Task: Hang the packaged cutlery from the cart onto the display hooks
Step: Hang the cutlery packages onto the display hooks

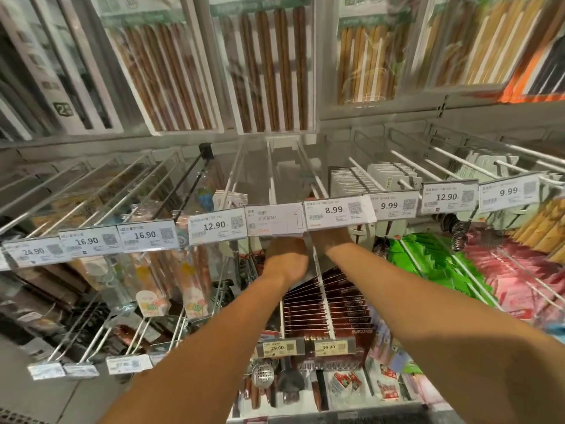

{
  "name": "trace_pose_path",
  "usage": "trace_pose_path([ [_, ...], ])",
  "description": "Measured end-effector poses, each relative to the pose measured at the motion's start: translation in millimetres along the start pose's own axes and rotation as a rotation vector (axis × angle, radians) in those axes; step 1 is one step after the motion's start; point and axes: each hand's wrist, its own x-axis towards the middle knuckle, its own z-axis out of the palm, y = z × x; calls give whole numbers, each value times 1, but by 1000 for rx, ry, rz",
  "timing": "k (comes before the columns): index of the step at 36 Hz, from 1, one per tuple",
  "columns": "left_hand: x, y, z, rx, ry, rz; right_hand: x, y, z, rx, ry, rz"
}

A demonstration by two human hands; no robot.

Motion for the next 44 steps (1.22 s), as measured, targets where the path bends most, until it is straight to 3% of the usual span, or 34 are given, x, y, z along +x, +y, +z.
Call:
trace_pose_path([
  [4, -10, 3, -3, -22, 68, 46, -13, -2, 4, 242, 51, 4],
  [7, -19, 3, -5, -91, 92, 100, -23, 5, 5, 453, 251, 27],
  [11, -36, 6, -4, -101, 24, 206, -51, 21, 3, 655, 248, -56],
  [15, -52, 27, 5, -128, -1, 265, -85, 40, -14, 587, 242, -66],
  [25, -96, 111, 39, -103, -60, 427, -172, 124, -62, 745, 365, 3],
  [36, -184, 243, 128, -217, -188, 535, -302, 271, -106, 664, 545, 137],
  [44, -256, 353, 219, -304, -362, 656, -408, 388, -138, 757, 657, 301],
])
